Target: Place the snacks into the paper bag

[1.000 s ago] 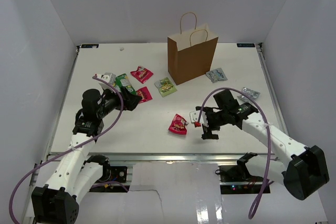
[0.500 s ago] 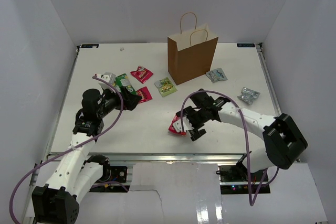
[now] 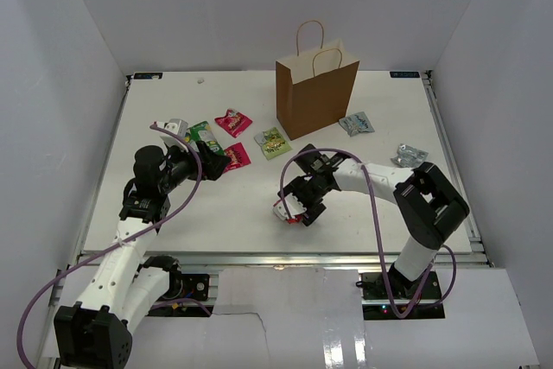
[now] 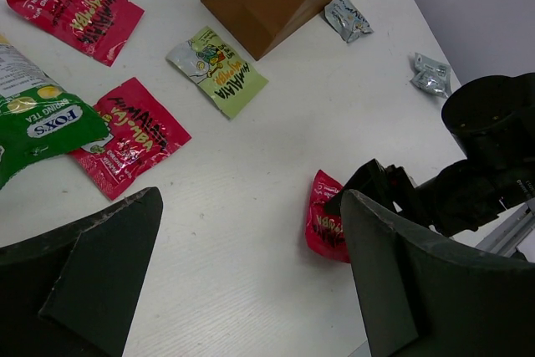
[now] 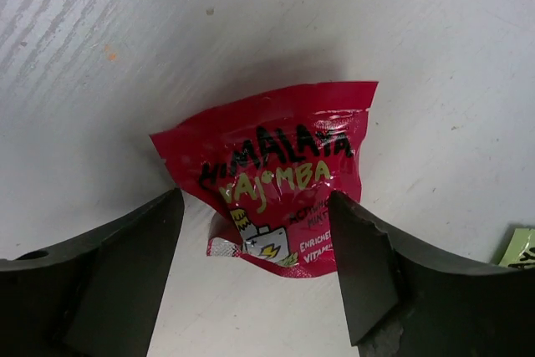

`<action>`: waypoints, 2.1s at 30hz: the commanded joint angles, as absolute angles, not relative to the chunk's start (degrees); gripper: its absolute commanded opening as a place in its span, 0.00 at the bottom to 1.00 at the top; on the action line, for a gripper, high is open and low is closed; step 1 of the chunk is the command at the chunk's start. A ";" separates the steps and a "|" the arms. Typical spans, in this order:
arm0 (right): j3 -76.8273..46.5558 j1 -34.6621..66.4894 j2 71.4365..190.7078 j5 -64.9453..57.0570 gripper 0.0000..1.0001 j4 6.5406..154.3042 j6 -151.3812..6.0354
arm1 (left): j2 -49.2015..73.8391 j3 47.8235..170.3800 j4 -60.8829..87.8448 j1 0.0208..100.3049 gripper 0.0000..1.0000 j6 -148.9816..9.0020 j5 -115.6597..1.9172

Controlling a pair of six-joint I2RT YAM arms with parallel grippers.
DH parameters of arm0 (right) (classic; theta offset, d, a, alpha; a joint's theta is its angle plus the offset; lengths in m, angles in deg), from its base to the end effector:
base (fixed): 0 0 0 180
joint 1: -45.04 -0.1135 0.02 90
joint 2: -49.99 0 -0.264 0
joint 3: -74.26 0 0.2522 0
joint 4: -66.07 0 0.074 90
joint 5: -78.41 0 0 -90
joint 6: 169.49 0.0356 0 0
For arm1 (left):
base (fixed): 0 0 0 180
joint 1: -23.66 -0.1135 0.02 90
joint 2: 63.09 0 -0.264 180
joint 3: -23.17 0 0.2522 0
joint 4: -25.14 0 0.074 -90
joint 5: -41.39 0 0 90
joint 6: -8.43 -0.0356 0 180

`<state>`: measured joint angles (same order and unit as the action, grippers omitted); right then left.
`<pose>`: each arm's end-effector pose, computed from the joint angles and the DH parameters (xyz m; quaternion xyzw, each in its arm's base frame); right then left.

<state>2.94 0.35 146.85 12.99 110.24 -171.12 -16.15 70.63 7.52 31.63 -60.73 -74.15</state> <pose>0.2142 0.2327 0.1671 -0.9067 0.3230 0.1237 0.2413 0.1894 -0.0420 0.2775 0.0426 0.7943 -0.3164 0.5170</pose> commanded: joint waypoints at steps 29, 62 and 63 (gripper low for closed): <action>-35.91 27.02 138.23 31.33 0.08 84.71 -92.10 | -16.51 72.44 8.48 31.05 0.98 -60.92 -75.15; -42.52 26.67 152.74 -13.96 0.32 73.15 -65.86 | -14.66 72.88 7.77 30.08 0.98 -61.53 -74.71; -41.99 26.76 152.39 -13.96 0.35 72.97 -65.95 | -14.75 72.88 7.69 30.08 0.98 -61.53 -74.71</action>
<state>-43.07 26.87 156.07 -13.15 78.11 -65.16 -14.05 70.73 7.48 30.52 -60.97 -74.37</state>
